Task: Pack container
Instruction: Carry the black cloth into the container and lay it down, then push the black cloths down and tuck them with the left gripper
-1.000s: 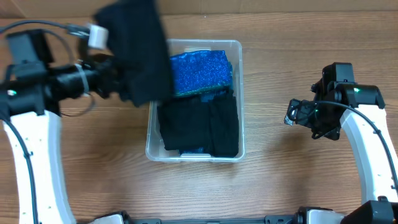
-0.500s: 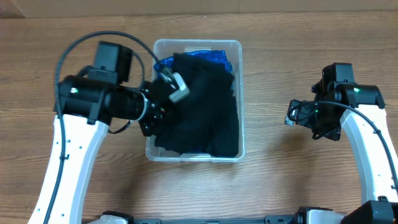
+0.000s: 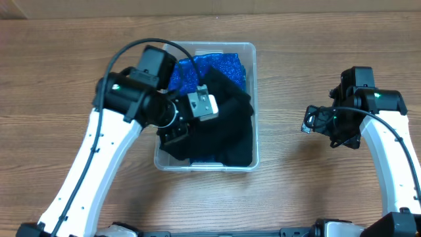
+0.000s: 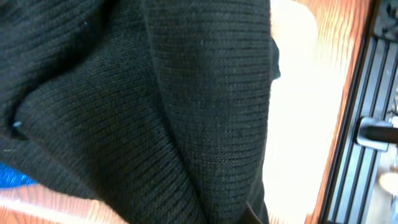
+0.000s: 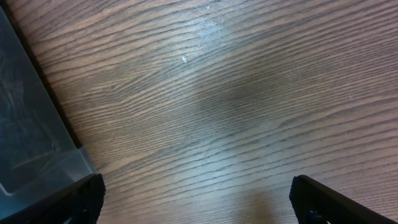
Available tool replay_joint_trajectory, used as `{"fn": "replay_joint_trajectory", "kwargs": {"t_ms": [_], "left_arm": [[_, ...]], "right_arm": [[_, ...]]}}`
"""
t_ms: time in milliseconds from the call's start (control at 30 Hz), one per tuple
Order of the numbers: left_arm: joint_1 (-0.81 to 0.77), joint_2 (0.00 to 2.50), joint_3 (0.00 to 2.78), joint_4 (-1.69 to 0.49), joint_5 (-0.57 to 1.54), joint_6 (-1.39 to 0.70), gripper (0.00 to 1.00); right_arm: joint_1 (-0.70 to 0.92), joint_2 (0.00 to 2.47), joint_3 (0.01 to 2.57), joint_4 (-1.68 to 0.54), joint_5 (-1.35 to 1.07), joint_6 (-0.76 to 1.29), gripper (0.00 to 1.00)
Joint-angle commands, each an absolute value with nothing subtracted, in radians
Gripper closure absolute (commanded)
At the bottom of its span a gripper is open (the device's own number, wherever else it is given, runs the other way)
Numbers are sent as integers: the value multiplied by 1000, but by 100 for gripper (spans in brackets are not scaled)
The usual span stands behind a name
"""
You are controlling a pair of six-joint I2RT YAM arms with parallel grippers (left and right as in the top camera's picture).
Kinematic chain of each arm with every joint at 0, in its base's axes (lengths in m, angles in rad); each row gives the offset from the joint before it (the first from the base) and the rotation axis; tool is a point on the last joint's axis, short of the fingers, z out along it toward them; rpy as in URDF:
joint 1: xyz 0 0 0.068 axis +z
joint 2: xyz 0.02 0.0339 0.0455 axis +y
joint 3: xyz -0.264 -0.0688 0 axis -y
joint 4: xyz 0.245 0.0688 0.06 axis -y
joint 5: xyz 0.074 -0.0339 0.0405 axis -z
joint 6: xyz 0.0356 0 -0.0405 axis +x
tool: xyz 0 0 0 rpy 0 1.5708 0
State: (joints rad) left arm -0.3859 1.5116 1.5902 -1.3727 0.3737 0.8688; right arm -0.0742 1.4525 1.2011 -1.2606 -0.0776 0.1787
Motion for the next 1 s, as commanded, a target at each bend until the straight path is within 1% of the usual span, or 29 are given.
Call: {"fn": "replay_joint_trajectory", "kwargs": {"t_ms": [0, 133, 367, 633, 733, 800, 833, 933, 967], "left_arm": [[-447, 1547, 1590, -1364, 377, 910, 96], [-508, 1563, 1590, -1419, 282, 954, 96], [-518, 1579, 1588, -1436, 279, 973, 96], [-518, 1709, 1520, -1364, 276, 981, 96], [-515, 1754, 1520, -1312, 197, 964, 96], [-503, 1766, 1520, -1246, 107, 885, 96], [-494, 1767, 1520, -1211, 73, 845, 93], [-459, 1767, 1521, -1128, -26, 738, 59], [-449, 1767, 1521, -1113, -47, 714, 59]], "right_arm": [[-77, 1449, 1203, -1259, -68, 173, 0], [-77, 1449, 1203, -1259, -68, 173, 0], [-77, 1449, 1203, -1259, -69, 173, 0], [-77, 1449, 1203, -1262, -69, 173, 0], [-77, 1449, 1203, -1262, -69, 173, 0], [-77, 1449, 1203, -1262, -69, 173, 0], [-77, 1449, 1203, -1262, -69, 173, 0], [-77, 1449, 1203, -1262, -69, 173, 0], [-77, 1449, 1203, -1262, -69, 173, 0]]}}
